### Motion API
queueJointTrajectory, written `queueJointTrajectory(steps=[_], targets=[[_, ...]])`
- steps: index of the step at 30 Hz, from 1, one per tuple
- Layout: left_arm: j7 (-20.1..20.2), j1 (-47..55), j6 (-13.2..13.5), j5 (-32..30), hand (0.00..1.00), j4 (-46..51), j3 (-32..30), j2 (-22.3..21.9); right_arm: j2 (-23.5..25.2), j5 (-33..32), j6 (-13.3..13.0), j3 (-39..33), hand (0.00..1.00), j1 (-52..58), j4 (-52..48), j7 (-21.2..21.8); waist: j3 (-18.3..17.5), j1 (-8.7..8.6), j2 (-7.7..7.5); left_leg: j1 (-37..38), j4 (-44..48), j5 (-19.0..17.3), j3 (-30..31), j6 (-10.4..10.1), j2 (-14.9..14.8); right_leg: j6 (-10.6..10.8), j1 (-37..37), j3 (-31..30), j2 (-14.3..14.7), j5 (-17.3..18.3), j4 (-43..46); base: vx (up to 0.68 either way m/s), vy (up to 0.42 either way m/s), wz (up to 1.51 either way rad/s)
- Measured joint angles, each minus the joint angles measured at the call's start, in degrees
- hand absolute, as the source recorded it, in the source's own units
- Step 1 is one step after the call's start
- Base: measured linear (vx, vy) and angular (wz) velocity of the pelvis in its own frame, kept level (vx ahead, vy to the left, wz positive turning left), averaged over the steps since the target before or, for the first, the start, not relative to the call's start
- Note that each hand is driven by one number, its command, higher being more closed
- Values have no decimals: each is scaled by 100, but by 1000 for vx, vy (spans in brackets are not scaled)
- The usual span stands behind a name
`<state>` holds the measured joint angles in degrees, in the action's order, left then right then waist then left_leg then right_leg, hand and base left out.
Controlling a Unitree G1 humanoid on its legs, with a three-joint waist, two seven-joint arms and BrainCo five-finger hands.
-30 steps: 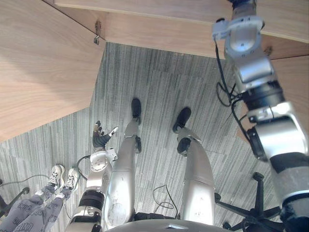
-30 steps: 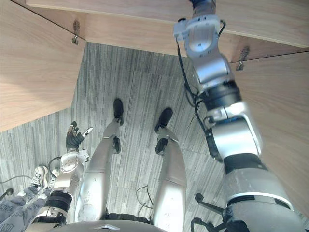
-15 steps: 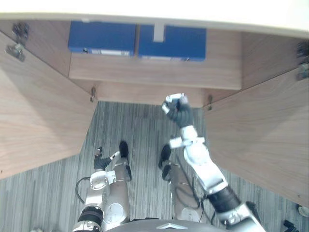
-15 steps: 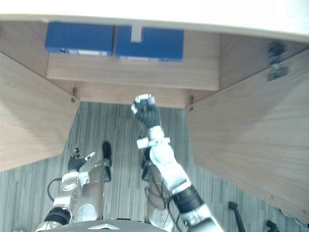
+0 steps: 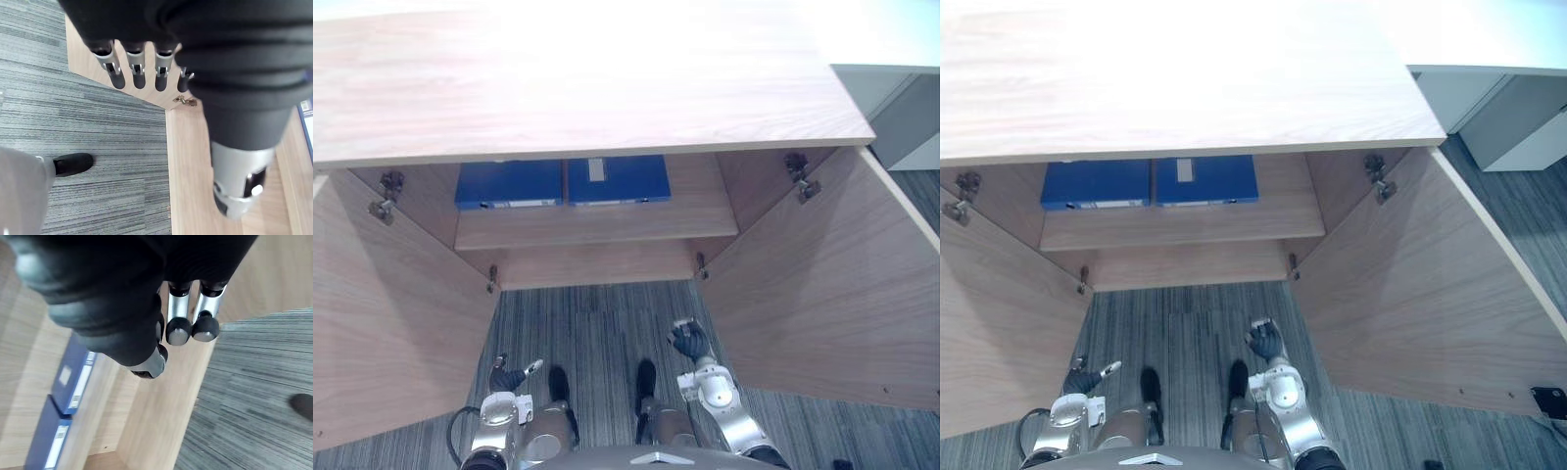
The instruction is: Walk over to the cabinet, pick up the folder, carry it to the office cabinet, place the folder inside the office cabinet, then close the office cabinet door
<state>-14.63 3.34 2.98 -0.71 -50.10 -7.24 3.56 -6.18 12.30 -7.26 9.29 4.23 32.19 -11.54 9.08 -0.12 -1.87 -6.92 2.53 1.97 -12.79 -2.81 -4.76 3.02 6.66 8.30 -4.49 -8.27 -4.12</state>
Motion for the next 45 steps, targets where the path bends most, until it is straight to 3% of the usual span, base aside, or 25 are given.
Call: queueJointTrajectory(steps=[10,21,29,34,39,45], targets=[[184,236,-23,-388,0,-477,-30,-14,101,-33,276,-795,0,-36,1644,-125,-314,-62,60,624,-397,-15,59,25,191,47,-357,-212,-63,41,-86,2,29,-11],[385,296,-63,-410,0,-627,-118,-12,120,-483,512,-1627,0,-21,2297,-144,-501,-147,79,1046,-578,-44,5,62,277,138,-600,-351,-67,120,-85,11,10,-6],[390,267,-128,-464,0,-731,-135,1,115,-1231,533,-2488,0,152,2282,-154,-551,-283,102,1336,-558,-295,-525,87,276,156,-609,-897,-18,131,-87,2,19,-35],[390,299,-192,-475,0,-740,-164,0,123,-2008,518,-3283,0,401,1741,-259,-609,-424,106,1413,-519,-488,-998,46,250,151,-432,-1361,69,121,-85,23,11,-53],[385,313,-225,-518,0,-730,-167,-18,131,-2757,367,-4015,0,505,243,-620,-668,-646,204,1513,-316,-761,-1725,35,152,148,-258,-2021,249,18,-48,65,9,-71],[428,232,-229,-740,0,-655,-115,-60,60,-2797,215,-4156,0,193,-761,-787,-652,-889,381,1603,-105,-1026,-2218,28,86,143,-163,-2483,395,8,-47,47,-3,-54]])
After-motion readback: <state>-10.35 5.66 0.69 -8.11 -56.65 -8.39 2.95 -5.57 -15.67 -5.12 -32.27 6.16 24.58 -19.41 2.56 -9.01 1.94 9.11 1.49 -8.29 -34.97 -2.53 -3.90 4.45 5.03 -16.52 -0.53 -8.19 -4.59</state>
